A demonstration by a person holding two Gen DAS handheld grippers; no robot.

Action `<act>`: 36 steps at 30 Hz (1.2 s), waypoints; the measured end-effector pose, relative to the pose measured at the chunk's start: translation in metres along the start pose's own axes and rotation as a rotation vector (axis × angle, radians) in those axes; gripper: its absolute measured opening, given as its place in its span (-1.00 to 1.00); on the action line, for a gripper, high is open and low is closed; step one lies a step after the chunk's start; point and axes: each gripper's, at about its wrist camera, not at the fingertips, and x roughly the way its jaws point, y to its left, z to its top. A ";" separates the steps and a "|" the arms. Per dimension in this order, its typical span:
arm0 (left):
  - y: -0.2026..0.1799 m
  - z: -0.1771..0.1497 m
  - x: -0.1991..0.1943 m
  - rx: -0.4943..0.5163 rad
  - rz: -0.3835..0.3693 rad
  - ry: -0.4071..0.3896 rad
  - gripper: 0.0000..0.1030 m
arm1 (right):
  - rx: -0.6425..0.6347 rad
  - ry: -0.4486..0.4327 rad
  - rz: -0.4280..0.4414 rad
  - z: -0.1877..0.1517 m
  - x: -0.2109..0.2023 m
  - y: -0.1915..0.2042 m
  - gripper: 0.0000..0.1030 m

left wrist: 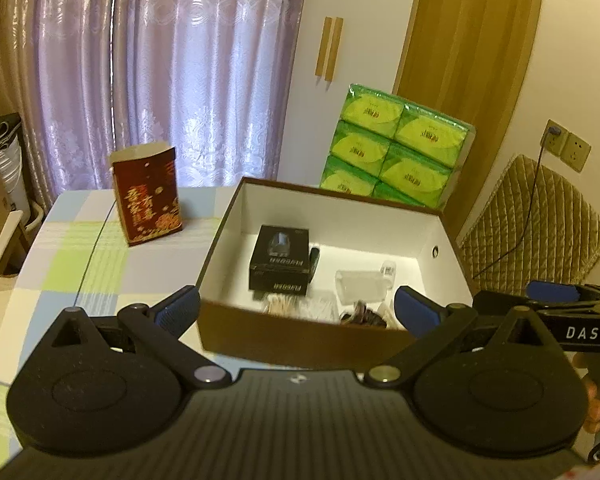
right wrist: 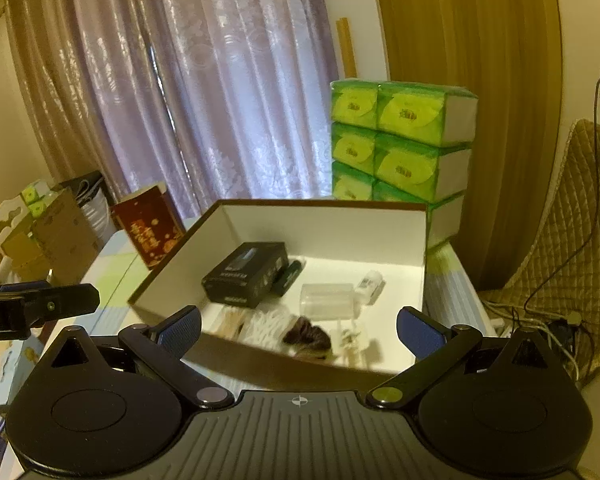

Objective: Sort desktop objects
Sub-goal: 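Withdraw both grippers from the box back toward the table items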

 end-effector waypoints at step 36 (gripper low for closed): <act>0.028 -0.086 -0.004 0.083 0.106 0.252 0.97 | -0.033 0.255 -0.052 -0.096 0.003 0.039 0.96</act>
